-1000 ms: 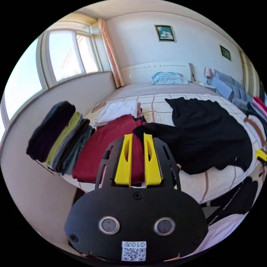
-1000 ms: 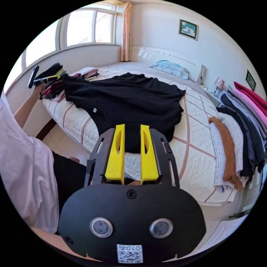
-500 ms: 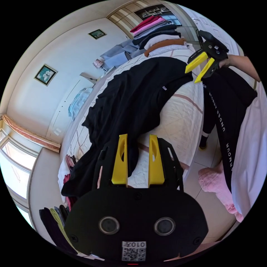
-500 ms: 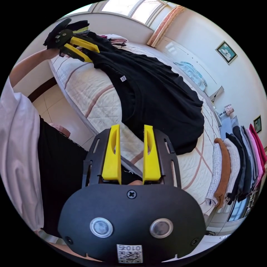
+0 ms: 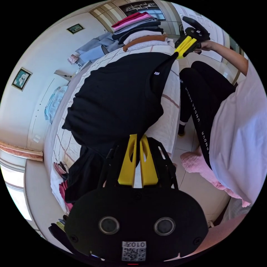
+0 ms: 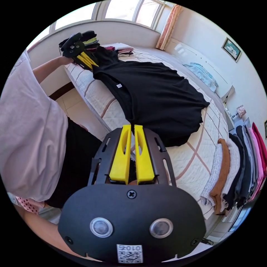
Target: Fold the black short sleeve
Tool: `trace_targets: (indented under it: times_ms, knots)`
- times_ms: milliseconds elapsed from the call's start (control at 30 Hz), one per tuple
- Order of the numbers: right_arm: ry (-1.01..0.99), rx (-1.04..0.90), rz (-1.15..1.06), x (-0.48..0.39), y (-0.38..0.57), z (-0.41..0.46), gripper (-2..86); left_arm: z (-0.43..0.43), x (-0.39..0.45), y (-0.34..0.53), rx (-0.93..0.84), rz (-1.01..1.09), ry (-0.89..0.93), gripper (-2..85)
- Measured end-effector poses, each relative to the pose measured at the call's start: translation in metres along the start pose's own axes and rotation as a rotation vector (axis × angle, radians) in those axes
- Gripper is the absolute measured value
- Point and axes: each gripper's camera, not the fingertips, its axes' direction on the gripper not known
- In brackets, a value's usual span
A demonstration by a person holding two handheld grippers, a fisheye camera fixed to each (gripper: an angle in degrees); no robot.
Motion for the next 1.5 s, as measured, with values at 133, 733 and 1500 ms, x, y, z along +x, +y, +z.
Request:
trace_targets:
  times_ms: [133,733,1500]
  knots:
    - [-0.042,-0.056,-0.022,0.002,0.001,0.021,4.1,0.02,0.007,0.001,-0.073,0.028,-0.036,-0.1]
    - [-0.172,0.315,0.91,0.209,0.1,0.034,11.2,-0.005,-0.097,0.022,0.409,-0.331,0.236,5.5]
    - [-0.17,0.147,0.222,0.087,-0.055,0.065,6.7,0.018,-0.108,0.079,0.399,-0.501,0.211,5.9]
